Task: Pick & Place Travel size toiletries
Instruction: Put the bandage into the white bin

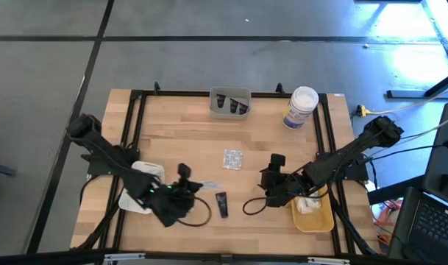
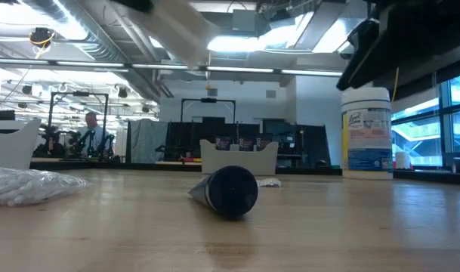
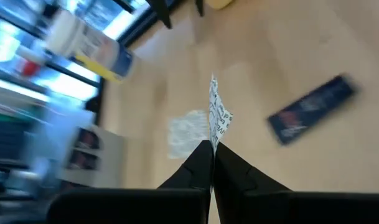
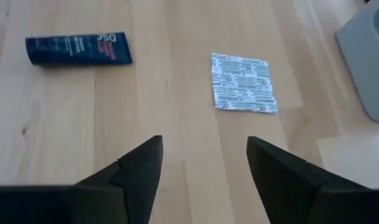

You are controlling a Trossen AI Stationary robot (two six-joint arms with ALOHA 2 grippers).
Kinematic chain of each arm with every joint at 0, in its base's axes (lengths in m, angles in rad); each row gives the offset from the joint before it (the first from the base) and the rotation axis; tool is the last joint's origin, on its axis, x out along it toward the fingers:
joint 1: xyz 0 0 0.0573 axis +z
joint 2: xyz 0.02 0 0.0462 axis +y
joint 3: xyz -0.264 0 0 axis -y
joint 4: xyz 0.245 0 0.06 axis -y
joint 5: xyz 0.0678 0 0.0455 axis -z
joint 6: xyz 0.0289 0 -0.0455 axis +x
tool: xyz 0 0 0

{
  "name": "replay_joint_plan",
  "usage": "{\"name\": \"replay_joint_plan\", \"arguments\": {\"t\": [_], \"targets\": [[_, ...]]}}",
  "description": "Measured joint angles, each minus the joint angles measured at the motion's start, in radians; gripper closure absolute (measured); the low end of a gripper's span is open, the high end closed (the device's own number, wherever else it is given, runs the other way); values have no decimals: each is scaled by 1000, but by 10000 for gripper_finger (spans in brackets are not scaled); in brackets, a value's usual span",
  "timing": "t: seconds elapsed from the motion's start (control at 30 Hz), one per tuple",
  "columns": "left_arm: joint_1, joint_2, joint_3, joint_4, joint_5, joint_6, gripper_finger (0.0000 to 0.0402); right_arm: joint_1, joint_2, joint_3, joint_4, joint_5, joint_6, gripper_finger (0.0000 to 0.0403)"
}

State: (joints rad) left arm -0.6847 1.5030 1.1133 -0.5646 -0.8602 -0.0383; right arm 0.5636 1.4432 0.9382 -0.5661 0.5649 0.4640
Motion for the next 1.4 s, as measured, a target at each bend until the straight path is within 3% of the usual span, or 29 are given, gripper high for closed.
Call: {"name": "replay_joint_plan", "arguments": {"t": [0.27, 0.67, 0.83, 1.1, 1.4], "targets": [[-77, -155, 0, -369, 221, -501, 399, -21, -67, 0, -11, -5, -3, 192], [-154, -176, 0, -845, 585, -1056, 399, -76, -70, 0, -11, -23, -27, 177], [-177, -174, -1, -921, 640, -1068, 399, -98, -69, 0, -11, -34, -27, 183], [-207, -132, -2, -958, 594, -1032, 399, -103, -69, 0, -11, -34, -30, 191], [-207, 2, -2, -1007, 575, -977, 398, -103, -69, 0, -11, -34, -29, 190]]}}
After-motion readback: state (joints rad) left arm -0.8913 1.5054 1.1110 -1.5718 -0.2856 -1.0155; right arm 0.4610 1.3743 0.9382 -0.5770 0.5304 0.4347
